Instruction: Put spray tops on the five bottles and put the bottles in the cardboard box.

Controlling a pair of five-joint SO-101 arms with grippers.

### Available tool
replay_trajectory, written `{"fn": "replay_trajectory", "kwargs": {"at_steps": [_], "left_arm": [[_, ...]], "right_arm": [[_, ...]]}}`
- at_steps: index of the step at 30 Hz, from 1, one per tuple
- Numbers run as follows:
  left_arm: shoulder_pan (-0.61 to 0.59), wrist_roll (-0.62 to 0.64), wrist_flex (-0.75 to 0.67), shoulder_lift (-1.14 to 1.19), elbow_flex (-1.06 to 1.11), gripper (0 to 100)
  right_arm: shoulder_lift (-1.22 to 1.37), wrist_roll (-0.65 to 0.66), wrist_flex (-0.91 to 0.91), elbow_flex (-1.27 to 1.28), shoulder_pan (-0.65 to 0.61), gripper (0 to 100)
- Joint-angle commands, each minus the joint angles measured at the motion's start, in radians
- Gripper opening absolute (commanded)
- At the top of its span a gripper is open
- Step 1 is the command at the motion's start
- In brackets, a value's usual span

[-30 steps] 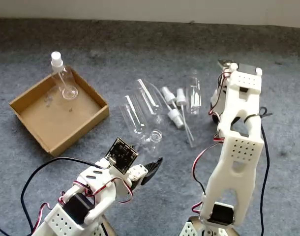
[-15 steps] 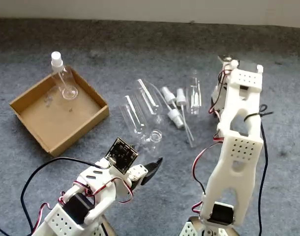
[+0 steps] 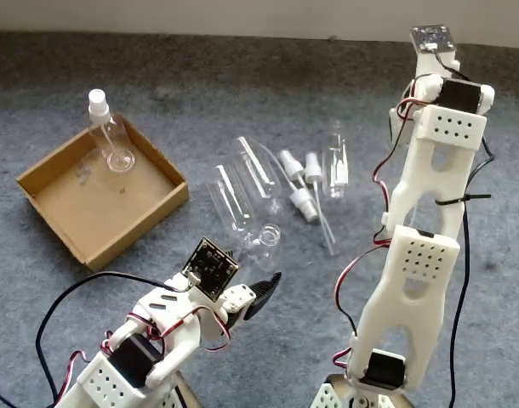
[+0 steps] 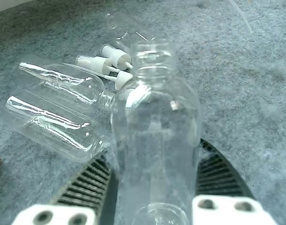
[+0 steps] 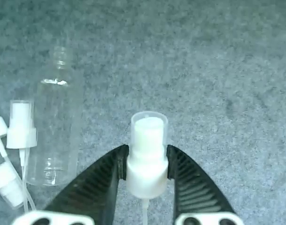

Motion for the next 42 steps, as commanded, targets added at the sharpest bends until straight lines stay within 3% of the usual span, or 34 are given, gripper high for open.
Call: {"fn": "replay_trajectory", "kwargs": {"at_steps": [1,6,12,17,23,31,36,42], "left_arm": [[-0.079,-0.008,-0.091,-0.005,0.022,3],[-0.194,-0.008,-0.173,-0.005,0.022,3],[-0.199,-0.008,-0.189,-0.008,0.022,3],[-0.193,-0.008,-0.284,-0.008,0.022,3],[-0.188,-0.008,-0.4,-0.008,0.022,3],[-0.042,-0.008,-0.512,-0.007,0.022,3],[0.007,-0.008,-0.575,-0.007,0.022,3],[0.068,-0.147,-0.651,-0.007,0.022,3]], "right_arm": [[-0.171,-0.046,0.018,-0.065,0.008,8.0],[-0.349,-0.057,0.018,-0.054,-0.021,8.0],[-0.65,-0.057,0.018,0.252,-0.102,8.0],[-0.885,-0.058,0.008,0.519,-0.211,8.0],[-1.035,-0.058,0.007,0.638,-0.257,8.0],[-1.13,-0.057,0.016,0.65,-0.254,8.0],[-1.323,-0.057,0.016,0.687,-0.255,8.0],[-1.61,-0.057,0.007,0.972,-0.257,8.0]]}}
